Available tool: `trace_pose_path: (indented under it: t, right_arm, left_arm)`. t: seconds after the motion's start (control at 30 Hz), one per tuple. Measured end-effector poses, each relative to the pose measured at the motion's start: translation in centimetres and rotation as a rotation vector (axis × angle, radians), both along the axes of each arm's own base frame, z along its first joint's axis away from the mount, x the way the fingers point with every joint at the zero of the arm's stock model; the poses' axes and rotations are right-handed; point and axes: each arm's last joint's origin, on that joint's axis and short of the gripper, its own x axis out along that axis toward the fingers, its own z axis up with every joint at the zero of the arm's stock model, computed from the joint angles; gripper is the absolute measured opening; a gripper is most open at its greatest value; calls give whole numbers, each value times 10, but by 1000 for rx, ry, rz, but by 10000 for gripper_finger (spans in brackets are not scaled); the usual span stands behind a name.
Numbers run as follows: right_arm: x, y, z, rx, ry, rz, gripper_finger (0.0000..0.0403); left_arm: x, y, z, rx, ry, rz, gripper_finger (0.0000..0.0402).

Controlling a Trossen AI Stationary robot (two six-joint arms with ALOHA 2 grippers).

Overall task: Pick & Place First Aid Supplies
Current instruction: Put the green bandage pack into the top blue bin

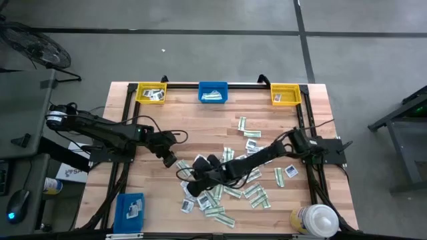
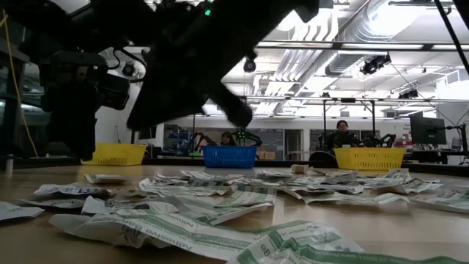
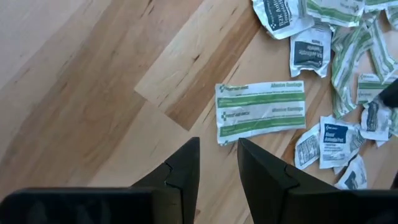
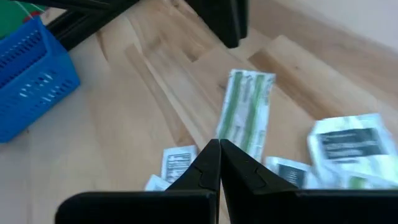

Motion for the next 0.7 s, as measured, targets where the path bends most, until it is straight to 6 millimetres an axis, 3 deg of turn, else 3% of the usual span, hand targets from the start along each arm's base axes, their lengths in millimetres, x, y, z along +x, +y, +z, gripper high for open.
trace_pose_path:
  t: [0.33, 0.7]
  right_arm:
    - [8, 2, -26, 22, -18, 13, 0]
    - [13, -16, -28, 6, 1, 0, 0]
  left_arm:
    - [1, 0, 0, 12, -8, 3, 108]
    - [0, 0, 0, 9, -1, 8, 108]
